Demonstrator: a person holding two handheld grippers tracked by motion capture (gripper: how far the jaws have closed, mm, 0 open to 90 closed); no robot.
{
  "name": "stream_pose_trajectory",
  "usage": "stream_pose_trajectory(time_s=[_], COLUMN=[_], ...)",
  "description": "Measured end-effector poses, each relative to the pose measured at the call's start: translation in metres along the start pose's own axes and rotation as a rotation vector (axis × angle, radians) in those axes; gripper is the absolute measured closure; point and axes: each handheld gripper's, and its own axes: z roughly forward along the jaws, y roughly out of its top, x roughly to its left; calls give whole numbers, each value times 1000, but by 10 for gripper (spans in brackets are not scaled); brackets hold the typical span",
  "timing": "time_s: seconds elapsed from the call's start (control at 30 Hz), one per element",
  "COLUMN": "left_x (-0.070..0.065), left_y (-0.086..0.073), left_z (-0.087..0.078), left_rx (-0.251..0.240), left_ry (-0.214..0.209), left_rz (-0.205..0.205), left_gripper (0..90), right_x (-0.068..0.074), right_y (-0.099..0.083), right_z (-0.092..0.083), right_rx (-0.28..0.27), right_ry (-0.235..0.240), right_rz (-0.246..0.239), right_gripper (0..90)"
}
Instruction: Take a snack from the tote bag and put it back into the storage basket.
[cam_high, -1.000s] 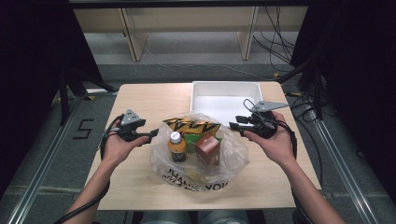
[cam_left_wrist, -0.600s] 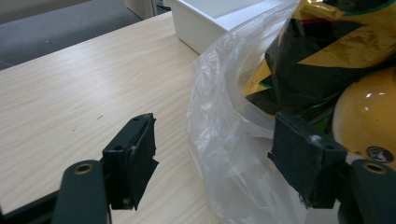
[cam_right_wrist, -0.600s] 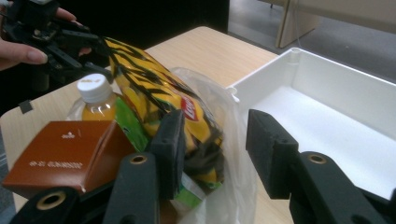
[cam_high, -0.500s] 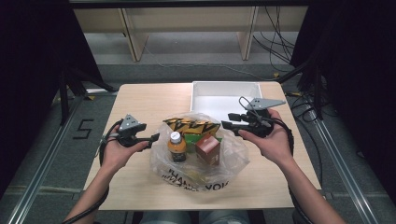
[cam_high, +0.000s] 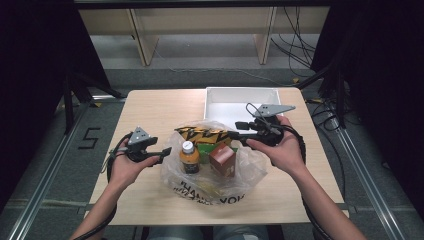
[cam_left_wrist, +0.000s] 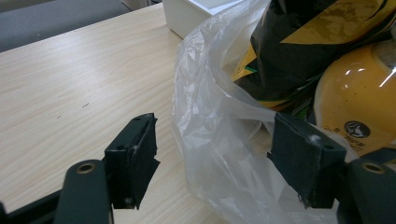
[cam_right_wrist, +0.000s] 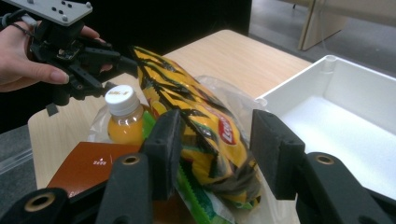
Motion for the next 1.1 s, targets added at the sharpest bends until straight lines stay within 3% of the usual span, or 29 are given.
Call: stream_pose_trajectory(time_s=[0.03,0.07,0.1,0.2,0.33,0.47,0.77,0.9,1.0,1.1], left_x=[0,0,-1,-1,-1,1,-3,-3,-3,-3], left_y=[0,1,1,0,-1,-2,-1,-1,-1,-1], left_z=[0,0,1,2,2,1,5,7,6,7], left_rx=[-2,13,0,-1,4,21,0,0,14,9], left_ry=[-4,-7,-5,-14,-12,-7,-18,-25,-23,-26], left_rz=[2,21,3,5,10,23,7,15,22,22], left_gripper=[309,309,309,317,318,317,326,330,331,331], right_x=[1,0,0,-4,-5,-7,-6,-7,-7,-5], right_y=[-1,-1,-2,-4,-8,-9,-8,-8,-8,-8], right_z=[3,5,8,16,25,32,30,31,31,34], right_rx=[5,21,27,41,61,70,97,98,84,62], right_ry=[3,12,13,16,23,44,7,20,7,-1], right_rz=[25,14,27,-4,40,20,-57,-108,-134,-122], right_gripper=[531,530,528,529,554,615,782,819,805,650])
